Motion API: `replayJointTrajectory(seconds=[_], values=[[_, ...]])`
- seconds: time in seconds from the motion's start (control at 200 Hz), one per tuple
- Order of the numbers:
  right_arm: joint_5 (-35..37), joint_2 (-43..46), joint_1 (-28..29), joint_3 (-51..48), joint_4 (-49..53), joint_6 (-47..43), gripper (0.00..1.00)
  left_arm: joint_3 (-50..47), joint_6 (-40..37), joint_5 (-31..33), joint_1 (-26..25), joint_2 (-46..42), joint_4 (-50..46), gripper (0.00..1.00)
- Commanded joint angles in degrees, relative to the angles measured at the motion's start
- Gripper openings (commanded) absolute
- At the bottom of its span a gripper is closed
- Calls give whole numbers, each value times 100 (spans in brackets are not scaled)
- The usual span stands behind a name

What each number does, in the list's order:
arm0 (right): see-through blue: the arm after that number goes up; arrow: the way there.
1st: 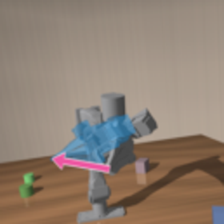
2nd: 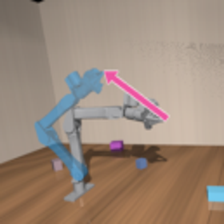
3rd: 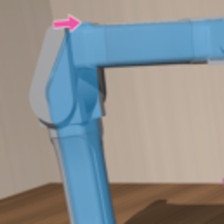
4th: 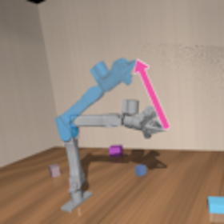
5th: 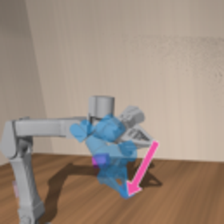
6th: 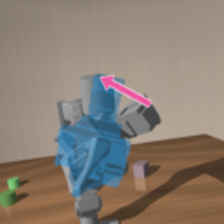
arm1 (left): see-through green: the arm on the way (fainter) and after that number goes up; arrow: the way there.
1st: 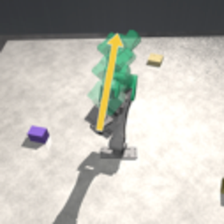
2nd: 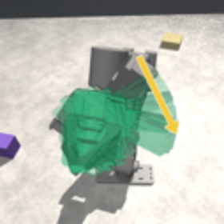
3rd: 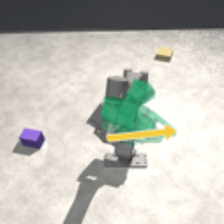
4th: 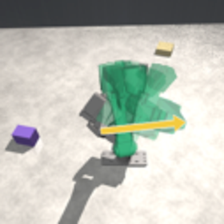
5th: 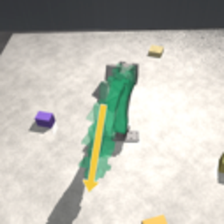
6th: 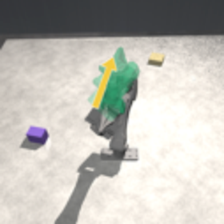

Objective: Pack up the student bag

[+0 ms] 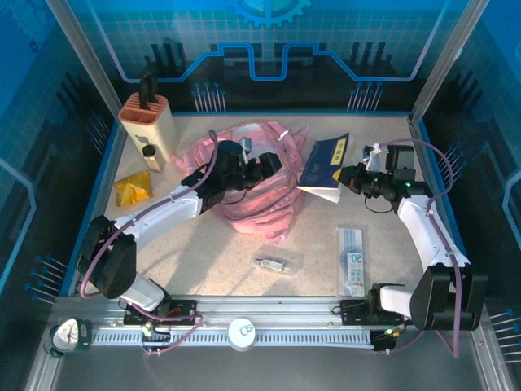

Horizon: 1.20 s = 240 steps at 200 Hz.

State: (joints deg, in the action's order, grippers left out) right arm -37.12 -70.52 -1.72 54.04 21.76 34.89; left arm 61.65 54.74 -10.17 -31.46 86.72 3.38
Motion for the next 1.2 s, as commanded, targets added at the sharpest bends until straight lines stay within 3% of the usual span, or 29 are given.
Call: replayJointTrajectory(seconds=[0.0, 0.25, 0.48, 0.921, 1.016, 1.061, 1.196], values=[[-623, 131, 272, 246, -274, 218, 0, -152, 420, -381, 135, -107, 635, 83], [-1021, 75, 837, 271, -1039, 768, 0, -294, 1040, -717, 319, 358, 1508, 86], [-1159, -105, 1090, 71, -1675, 1010, 0, -298, 1394, -787, 313, 616, 1882, 81], [-1014, -311, 1112, -25, -1412, 644, 0, -386, 1455, -791, 307, 375, 2141, 24], [-991, -315, 1099, -34, -1354, 594, 0, -365, 1435, -771, 309, 310, 2102, 17], [-965, -304, 1077, -34, -1260, 564, 5, -365, 1450, -772, 312, 269, 2128, 14], [-827, -202, 999, -87, -994, 476, 36, -298, 1448, -717, 311, 94, 2180, 2]])
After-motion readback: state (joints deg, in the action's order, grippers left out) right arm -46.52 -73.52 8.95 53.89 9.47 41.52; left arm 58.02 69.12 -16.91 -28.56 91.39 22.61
